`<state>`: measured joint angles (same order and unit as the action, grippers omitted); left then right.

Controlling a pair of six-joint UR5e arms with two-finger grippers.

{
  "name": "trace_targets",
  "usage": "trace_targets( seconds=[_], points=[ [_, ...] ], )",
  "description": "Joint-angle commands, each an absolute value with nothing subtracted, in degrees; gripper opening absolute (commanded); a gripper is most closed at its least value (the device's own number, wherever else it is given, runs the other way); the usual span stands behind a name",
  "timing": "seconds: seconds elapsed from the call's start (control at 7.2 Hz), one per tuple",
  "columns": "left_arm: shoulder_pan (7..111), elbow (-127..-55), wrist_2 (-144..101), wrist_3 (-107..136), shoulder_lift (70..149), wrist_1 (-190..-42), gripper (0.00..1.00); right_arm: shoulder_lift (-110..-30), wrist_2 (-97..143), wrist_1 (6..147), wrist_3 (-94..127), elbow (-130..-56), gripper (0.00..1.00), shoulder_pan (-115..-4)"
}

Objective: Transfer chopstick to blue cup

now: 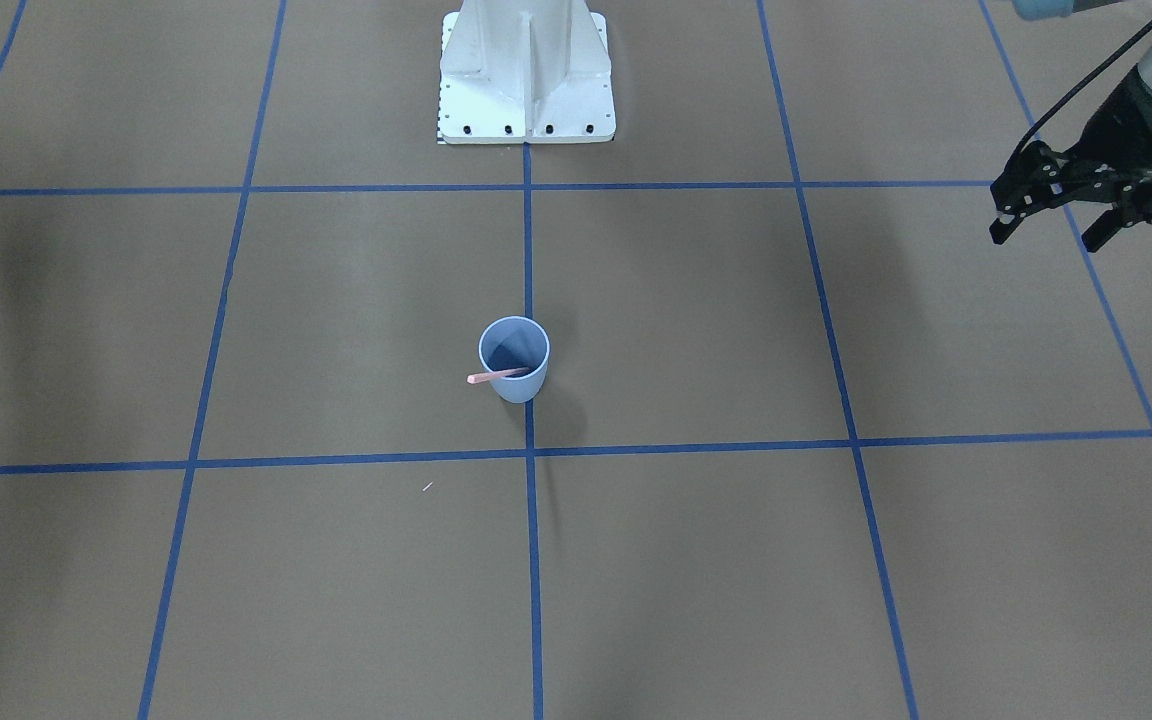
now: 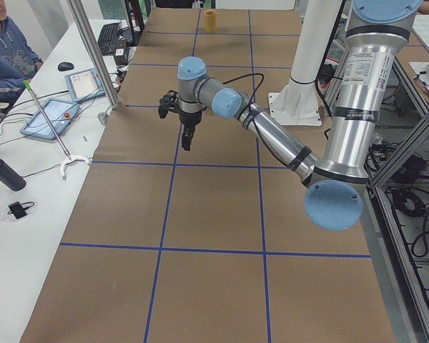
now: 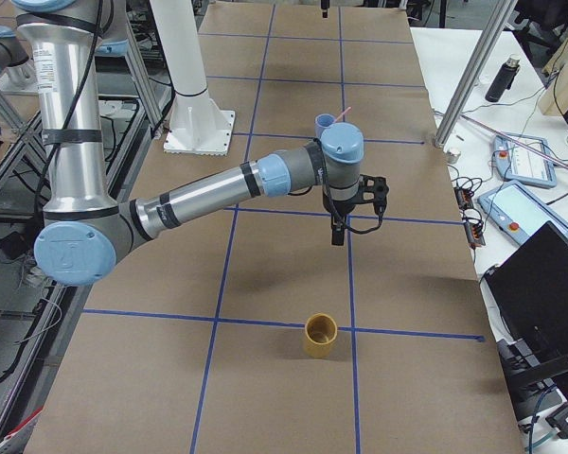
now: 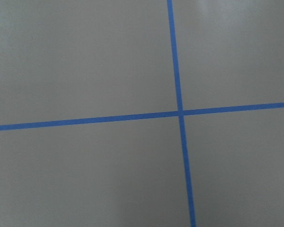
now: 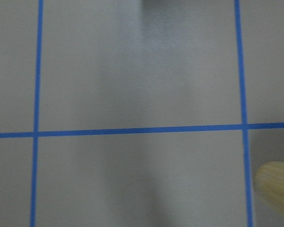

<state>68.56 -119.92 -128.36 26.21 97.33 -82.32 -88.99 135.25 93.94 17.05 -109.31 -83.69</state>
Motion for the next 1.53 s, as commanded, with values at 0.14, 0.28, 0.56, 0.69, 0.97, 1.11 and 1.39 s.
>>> trace_targets(
  seconds=[0.14, 0.28, 0.56, 0.69, 0.97, 1.11, 1.39],
  points=[
    [77.41, -117.44, -128.67, 4.44, 91.94, -82.53, 0.98, -94.21, 134.21, 93.87, 4.07, -109.07, 1.0, -88.32],
    [78.04, -116.64, -128.76, 2.31, 90.45, -82.62, 0.99, -94.31, 134.21, 93.87, 3.43, -108.9, 1.0, -88.5],
    [82.07, -111.13, -133.37, -1.13, 89.82, -84.11, 0.98, -94.22, 134.3, 93.78, 3.78, -108.98, 1.0, -88.51],
    [84.0, -108.57, -135.77, -3.49, 89.82, -84.2, 0.98, -94.22, 134.3, 93.78, 4.13, -108.98, 1.0, -88.51],
    [85.17, -108.28, -135.88, -5.01, 88.78, -84.11, 0.98, -94.22, 134.47, 93.78, 4.22, -108.98, 1.0, -88.51],
    [85.08, -108.37, -135.88, -4.84, 88.77, -84.11, 0.98, -94.22, 134.47, 93.78, 4.13, -109.16, 1.0, -88.51],
    [85.08, -108.63, -135.88, -4.57, 88.51, -84.2, 0.99, -94.04, 134.65, 93.78, 4.13, -109.42, 1.0, -88.42]
  ],
)
